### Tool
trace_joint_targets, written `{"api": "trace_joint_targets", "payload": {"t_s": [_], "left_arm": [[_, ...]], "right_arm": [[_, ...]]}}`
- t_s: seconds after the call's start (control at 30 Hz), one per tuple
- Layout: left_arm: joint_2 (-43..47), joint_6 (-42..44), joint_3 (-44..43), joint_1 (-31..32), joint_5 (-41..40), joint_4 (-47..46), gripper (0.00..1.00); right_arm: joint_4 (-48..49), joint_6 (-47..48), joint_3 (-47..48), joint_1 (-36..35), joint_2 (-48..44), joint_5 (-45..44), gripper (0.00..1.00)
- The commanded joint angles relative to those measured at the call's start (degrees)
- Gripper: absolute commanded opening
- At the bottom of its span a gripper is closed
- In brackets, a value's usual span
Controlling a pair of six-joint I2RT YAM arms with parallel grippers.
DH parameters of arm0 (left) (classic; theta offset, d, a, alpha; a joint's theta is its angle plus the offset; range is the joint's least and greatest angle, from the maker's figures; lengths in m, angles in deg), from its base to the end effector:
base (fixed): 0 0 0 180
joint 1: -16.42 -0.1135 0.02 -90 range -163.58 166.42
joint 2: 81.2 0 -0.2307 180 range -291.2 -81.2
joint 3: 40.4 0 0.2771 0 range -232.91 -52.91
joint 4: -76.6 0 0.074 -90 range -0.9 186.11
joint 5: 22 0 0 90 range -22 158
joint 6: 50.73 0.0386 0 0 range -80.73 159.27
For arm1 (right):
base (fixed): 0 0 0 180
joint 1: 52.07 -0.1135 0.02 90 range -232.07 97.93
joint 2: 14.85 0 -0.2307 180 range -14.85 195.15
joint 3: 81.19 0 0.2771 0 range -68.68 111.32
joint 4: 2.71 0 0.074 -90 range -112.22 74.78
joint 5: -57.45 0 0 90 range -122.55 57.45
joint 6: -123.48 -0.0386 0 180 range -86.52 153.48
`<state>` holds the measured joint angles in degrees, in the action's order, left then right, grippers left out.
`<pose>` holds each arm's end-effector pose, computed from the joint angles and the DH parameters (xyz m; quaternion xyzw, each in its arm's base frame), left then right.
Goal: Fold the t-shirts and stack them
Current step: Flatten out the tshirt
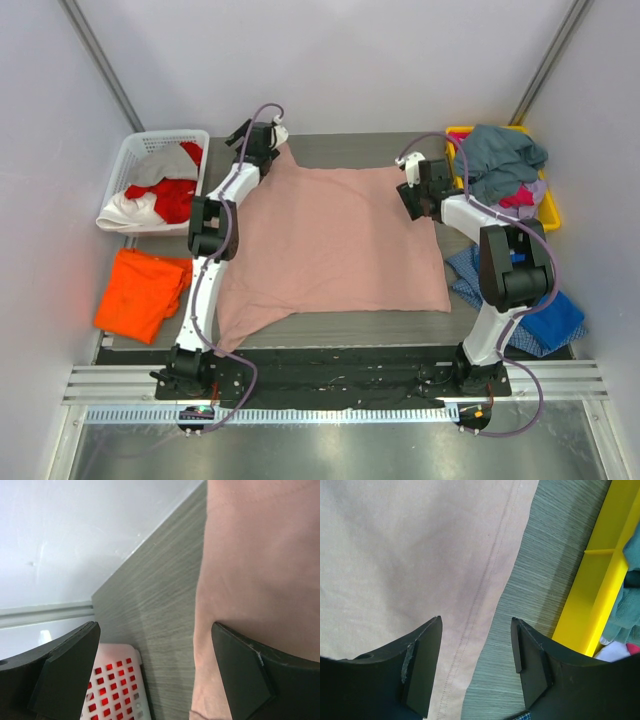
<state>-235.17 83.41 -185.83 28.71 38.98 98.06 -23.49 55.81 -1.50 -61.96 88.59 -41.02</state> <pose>0.5850 -0.1083 0.1197 0.2860 0.7980 0.3415 0.4059 0.4021 0.0643 0.1476 -0.2278 0.8916 -0.1095 0.3758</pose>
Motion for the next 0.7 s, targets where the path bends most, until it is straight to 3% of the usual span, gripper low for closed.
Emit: {"api": "trace_joint_targets", "payload": {"t_s": [0.0,0.43,0.67], "left_arm": [[-4.05,2.71,-4.0,-0.52,-2.89,-2.71,1.0],[-4.24,4.64,-5.06,-1.04,-6.32,-14.48,1.0],[6.81,-0.54,3.45,-0.96,-6.14,-17.57,1.0]], "right_arm": [[1.24,0.0,-0.56,0.13,-4.21,-0.41,0.64],[0.98,-0.35,-1.08,-0.04,-4.21,0.12,0.64],[-0.16,-0.97,-1.26,-0.22,-7.72,0.03,0.64]]}}
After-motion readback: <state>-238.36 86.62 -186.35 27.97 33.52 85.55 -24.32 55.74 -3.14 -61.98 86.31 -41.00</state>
